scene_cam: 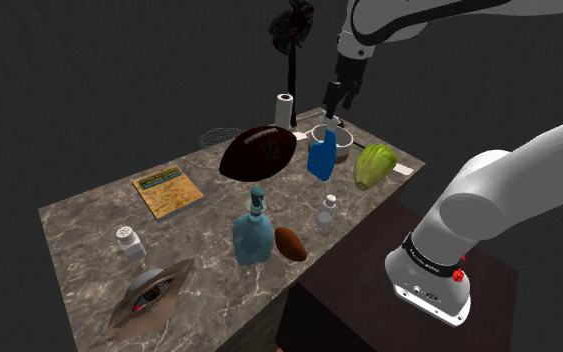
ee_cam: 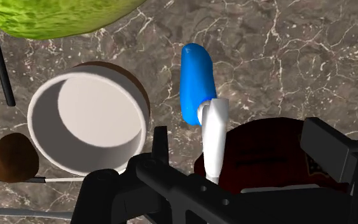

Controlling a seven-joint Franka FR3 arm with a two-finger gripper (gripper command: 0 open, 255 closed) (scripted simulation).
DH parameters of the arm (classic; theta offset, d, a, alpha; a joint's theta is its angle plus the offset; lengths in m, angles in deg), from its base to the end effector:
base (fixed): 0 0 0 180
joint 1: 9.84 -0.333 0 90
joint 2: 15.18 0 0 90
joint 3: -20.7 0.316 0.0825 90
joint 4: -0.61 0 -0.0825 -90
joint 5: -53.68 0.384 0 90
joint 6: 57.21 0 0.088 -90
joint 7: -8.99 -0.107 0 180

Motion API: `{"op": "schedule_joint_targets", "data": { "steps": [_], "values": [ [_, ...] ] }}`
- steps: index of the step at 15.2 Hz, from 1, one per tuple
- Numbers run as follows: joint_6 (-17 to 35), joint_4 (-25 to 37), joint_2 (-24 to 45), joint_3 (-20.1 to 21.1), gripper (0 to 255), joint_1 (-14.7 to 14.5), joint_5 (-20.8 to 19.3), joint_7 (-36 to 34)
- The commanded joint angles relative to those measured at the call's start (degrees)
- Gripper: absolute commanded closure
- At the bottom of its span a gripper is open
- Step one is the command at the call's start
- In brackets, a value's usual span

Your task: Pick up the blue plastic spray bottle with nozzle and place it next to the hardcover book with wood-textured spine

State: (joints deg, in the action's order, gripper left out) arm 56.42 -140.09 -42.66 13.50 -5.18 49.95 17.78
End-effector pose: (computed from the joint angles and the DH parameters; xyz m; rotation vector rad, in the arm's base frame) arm 0.3923 -0.0888 0.4678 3.1389 -0.0215 0.0067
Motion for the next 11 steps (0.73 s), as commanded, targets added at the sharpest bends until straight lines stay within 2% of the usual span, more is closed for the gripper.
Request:
{"op": "schedule_joint_targets", "data": {
  "steps": [1, 7, 11],
  "values": [
    [1.65, -0.34, 1.62, -0.66, 0, 0.20, -0.06, 0.69],
    [7.21, -4.02, 3.50, -0.97, 0, 0.23, -0.14, 0.75],
    [7.21, -4.02, 3.50, -0.97, 0, 0.23, -0.14, 0.75]
  ]
}}
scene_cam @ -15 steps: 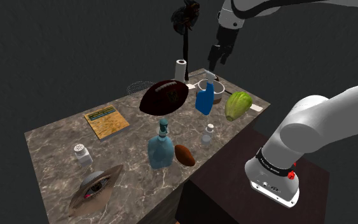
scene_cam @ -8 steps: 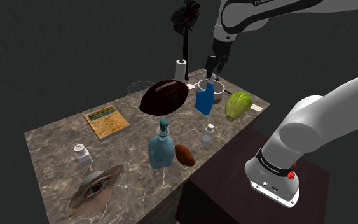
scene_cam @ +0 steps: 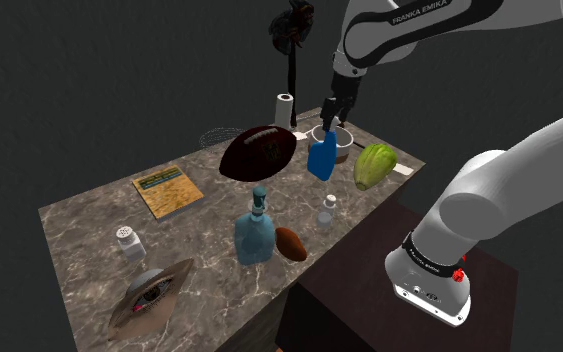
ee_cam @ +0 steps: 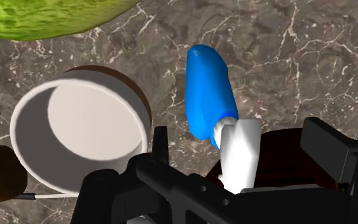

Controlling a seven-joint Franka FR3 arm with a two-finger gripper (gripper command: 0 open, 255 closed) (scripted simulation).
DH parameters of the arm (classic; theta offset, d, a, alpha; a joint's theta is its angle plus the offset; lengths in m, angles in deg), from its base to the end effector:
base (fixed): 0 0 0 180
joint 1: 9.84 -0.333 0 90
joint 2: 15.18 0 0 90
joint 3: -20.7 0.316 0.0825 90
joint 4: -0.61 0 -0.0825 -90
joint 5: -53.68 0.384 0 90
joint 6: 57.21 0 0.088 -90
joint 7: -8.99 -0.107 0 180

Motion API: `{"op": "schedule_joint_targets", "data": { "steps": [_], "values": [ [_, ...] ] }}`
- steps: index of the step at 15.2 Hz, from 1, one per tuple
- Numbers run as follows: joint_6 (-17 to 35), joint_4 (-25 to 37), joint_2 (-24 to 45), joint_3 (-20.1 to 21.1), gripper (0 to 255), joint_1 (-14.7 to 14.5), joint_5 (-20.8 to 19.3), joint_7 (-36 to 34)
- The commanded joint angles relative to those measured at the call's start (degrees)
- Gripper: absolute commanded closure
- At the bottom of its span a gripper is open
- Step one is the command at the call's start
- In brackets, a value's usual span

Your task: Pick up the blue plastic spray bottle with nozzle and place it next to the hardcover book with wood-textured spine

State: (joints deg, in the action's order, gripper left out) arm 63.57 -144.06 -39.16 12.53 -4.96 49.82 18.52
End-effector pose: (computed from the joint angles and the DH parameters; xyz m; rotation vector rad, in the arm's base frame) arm 0.3966 -0.0953 0.4216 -3.1413 0.0231 0.0019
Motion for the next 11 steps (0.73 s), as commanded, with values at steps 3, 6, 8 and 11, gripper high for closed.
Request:
{"op": "schedule_joint_targets", "data": {
  "steps": [3, 6, 8, 11],
  "values": [
    [0.06, -0.05, 0.00, -0.01, 0, 0.00, 0.00, 0.01],
    [0.05, -0.04, 0.00, -0.01, 255, 0.00, 0.00, 0.01],
    [0.05, -0.04, 0.00, -0.01, 255, 0.00, 0.00, 0.01],
    [0.05, -0.04, 0.00, -0.01, 255, 0.00, 0.00, 0.00]
  ]
}}
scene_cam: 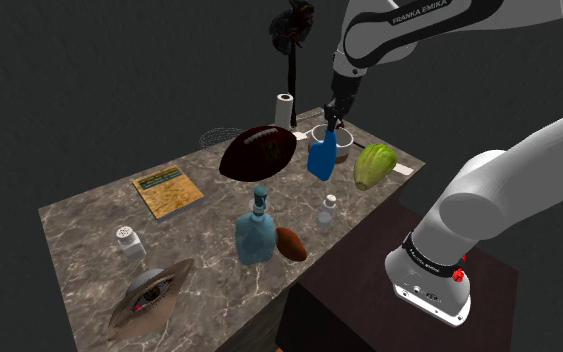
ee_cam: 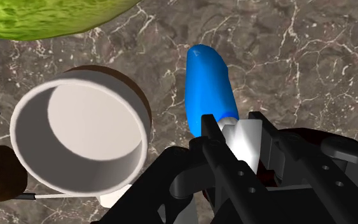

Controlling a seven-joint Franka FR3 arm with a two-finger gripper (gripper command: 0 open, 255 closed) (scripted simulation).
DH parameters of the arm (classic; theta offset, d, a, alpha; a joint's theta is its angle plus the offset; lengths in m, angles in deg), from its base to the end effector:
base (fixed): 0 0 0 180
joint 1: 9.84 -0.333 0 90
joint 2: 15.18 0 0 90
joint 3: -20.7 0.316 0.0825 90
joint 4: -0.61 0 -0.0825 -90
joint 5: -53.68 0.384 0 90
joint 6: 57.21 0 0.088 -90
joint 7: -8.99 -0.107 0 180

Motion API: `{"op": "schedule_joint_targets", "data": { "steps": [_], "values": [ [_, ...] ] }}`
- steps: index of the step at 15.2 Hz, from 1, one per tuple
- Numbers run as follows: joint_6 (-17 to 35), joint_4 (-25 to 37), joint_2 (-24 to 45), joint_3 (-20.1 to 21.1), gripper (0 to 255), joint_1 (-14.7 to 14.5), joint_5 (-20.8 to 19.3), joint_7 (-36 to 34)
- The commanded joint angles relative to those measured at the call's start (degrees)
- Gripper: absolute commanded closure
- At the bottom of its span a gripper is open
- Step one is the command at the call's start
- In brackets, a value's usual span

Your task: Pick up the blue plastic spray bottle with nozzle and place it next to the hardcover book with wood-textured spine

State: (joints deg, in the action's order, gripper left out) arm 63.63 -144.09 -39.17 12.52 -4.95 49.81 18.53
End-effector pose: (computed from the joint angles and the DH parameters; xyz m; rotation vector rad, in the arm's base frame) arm 0.3966 -0.0955 0.4215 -3.1415 0.0231 0.0008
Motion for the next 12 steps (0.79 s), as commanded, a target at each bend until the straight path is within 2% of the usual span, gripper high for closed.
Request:
{"op": "schedule_joint_targets", "data": {
  "steps": [1, 3, 12],
  "values": [
    [0.00, -0.01, 0.01, 0.00, 255, 0.00, 0.00, 0.00],
    [0.01, -0.02, 0.01, 0.00, 255, 0.00, 0.00, 0.00],
    [-7.56, 5.13, -2.41, 0.42, 255, -0.04, 0.12, -0.06]
  ]
}}
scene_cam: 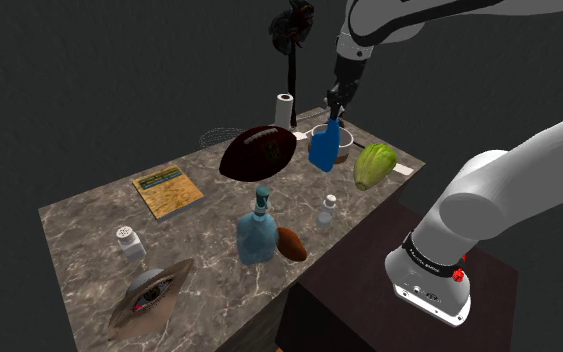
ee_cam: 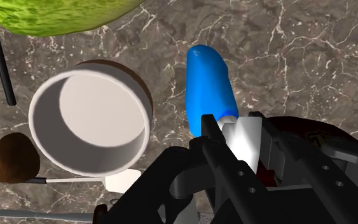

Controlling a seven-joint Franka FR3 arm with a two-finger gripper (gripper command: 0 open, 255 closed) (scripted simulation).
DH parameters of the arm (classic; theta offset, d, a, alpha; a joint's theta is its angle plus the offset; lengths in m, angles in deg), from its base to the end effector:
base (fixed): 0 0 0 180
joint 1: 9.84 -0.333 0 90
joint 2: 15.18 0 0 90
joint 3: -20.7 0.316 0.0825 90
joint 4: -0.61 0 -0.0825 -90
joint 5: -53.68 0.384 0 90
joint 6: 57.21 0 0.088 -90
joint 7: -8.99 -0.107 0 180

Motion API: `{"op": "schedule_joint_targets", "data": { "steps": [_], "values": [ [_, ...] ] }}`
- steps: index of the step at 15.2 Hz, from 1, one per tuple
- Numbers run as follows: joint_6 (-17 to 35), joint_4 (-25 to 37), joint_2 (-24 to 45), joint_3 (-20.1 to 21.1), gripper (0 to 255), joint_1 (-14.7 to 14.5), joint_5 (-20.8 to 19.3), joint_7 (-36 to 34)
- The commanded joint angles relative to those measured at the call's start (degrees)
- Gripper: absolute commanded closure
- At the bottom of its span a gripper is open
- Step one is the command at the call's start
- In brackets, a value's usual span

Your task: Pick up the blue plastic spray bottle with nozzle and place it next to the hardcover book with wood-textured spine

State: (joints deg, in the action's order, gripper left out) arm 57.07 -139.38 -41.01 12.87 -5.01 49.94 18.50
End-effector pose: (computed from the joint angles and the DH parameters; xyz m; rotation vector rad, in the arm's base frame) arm 0.3983 -0.0958 0.4628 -3.1415 0.0229 0.0012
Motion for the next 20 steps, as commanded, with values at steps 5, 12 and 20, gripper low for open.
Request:
{"op": "schedule_joint_targets", "data": {
  "steps": [5, 12, 20],
  "values": [
    [-5.04, 3.66, -1.37, 0.29, 255, -0.03, 0.09, -0.04],
    [-10.54, 8.63, -1.90, 0.55, 255, -0.12, 0.25, -0.02],
    [-16.67, 14.93, -1.72, 0.79, 255, -0.24, 0.45, 0.05]
  ]
}}
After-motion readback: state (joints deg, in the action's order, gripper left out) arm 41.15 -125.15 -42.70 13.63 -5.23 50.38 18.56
